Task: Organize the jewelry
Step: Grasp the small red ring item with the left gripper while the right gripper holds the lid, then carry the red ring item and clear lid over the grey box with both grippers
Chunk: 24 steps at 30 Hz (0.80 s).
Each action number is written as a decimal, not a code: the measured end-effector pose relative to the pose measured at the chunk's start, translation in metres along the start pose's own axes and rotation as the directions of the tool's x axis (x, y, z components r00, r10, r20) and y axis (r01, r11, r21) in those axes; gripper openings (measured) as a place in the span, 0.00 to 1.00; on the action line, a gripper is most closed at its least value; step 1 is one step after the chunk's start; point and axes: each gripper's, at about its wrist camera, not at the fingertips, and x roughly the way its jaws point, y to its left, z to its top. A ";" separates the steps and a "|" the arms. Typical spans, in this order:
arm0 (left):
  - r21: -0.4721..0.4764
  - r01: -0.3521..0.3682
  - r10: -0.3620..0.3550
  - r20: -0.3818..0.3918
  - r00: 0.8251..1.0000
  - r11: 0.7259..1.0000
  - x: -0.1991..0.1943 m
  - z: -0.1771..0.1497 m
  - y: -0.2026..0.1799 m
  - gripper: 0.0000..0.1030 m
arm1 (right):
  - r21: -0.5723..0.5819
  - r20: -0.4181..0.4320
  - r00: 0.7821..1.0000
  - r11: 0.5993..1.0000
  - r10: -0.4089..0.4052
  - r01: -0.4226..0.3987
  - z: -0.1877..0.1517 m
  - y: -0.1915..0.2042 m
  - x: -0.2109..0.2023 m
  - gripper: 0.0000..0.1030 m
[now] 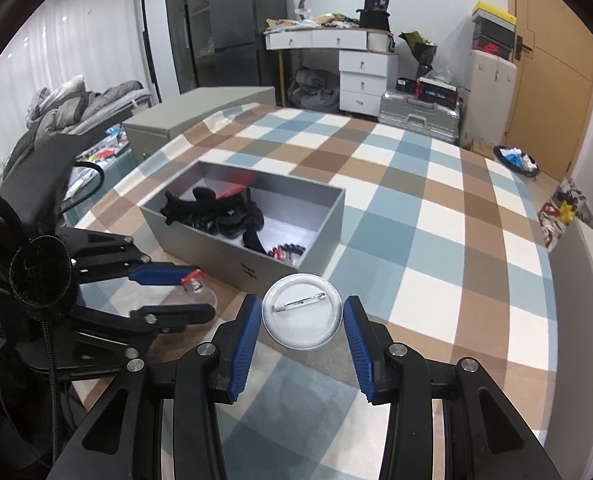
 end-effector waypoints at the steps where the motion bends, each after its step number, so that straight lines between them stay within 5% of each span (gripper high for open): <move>1: 0.000 0.002 -0.002 0.017 1.000 1.000 -0.005 0.002 0.000 0.24 | 0.005 0.012 1.000 1.000 0.005 -0.005 0.001 0.000 -0.001 0.40; 15: -0.090 -0.085 0.101 0.190 0.976 0.992 -0.048 0.019 0.046 0.24 | 0.164 0.183 0.980 0.981 0.074 -0.105 0.017 -0.011 -0.015 0.40; 24: -0.205 -0.136 0.168 0.147 0.975 0.969 -0.027 0.011 0.086 0.24 | 0.183 0.194 0.976 0.974 0.098 -0.134 0.021 -0.004 -0.008 0.40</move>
